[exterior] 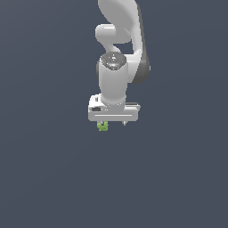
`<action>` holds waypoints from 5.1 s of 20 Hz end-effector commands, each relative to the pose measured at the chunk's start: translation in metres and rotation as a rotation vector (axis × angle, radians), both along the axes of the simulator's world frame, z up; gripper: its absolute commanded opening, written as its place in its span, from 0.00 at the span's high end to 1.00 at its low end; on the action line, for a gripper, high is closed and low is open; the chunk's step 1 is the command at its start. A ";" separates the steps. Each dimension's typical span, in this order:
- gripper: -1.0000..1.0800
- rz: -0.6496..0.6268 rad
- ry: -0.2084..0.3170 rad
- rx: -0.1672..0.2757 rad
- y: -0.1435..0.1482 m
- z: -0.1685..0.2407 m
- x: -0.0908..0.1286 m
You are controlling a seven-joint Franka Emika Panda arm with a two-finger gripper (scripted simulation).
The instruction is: Pick up the object and move it to a goal position.
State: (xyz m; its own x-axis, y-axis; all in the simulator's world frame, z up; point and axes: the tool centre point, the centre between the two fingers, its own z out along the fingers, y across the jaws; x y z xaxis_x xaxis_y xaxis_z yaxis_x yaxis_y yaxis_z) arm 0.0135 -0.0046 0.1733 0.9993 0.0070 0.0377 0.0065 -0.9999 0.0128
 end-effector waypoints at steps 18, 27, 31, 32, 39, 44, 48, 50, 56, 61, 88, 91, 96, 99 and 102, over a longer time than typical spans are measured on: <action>0.04 -0.026 -0.004 0.002 -0.032 -0.002 -0.007; 0.04 0.023 0.018 0.006 -0.049 -0.046 -0.042; 0.04 0.046 0.029 0.008 -0.055 -0.065 -0.061; 0.04 0.050 0.031 0.009 -0.056 -0.068 -0.064; 0.04 0.066 0.038 0.011 -0.061 -0.081 -0.078; 0.04 0.064 0.038 0.011 -0.061 -0.084 -0.077; 0.04 0.065 0.038 0.011 -0.061 -0.097 -0.078; 0.04 0.065 0.038 0.011 -0.061 -0.108 -0.079; 0.04 0.067 0.038 0.011 -0.061 -0.129 -0.079; 1.00 0.067 0.038 0.011 -0.061 -0.132 -0.079; 1.00 0.067 0.036 0.011 -0.035 -0.037 -0.060; 1.00 0.067 0.037 0.010 -0.027 -0.006 -0.053; 1.00 0.067 0.037 0.010 -0.013 0.045 -0.042; 1.00 0.067 0.037 0.010 -0.005 0.076 -0.035; 1.00 0.067 0.037 0.010 0.003 0.102 -0.029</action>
